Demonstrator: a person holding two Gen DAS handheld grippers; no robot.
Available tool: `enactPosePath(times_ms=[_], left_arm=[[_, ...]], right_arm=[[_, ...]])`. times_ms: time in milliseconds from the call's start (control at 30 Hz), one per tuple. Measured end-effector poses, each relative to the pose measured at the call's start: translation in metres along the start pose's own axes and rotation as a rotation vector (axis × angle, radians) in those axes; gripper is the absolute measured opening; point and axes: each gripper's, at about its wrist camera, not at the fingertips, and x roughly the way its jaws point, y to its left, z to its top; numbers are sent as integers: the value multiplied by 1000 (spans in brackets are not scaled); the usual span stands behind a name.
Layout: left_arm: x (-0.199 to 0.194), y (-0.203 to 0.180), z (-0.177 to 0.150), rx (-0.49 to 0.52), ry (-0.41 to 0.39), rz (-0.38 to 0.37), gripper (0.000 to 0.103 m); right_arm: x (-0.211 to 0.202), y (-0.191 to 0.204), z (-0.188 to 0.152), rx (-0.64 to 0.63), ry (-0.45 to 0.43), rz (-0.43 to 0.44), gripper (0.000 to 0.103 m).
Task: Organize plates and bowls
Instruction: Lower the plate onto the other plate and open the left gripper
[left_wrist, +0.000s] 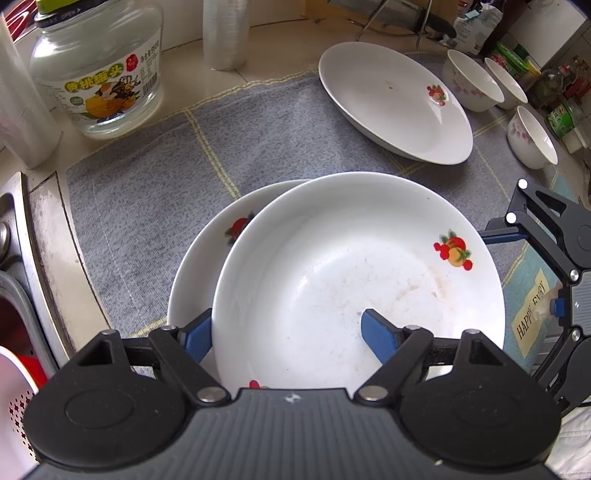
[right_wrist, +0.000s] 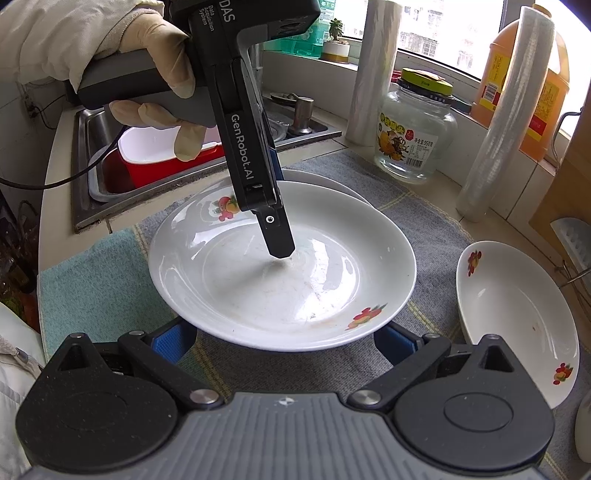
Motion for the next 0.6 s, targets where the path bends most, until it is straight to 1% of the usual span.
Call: enactPosePath(times_ms=[300, 600], left_arm=[[-5, 7, -2, -23, -23, -23, 82], [-9, 10, -6, -26, -35, -34, 82]], right_arm=[[6, 0, 7, -4, 53, -3, 103], [9, 0, 12, -6, 95, -9, 103]])
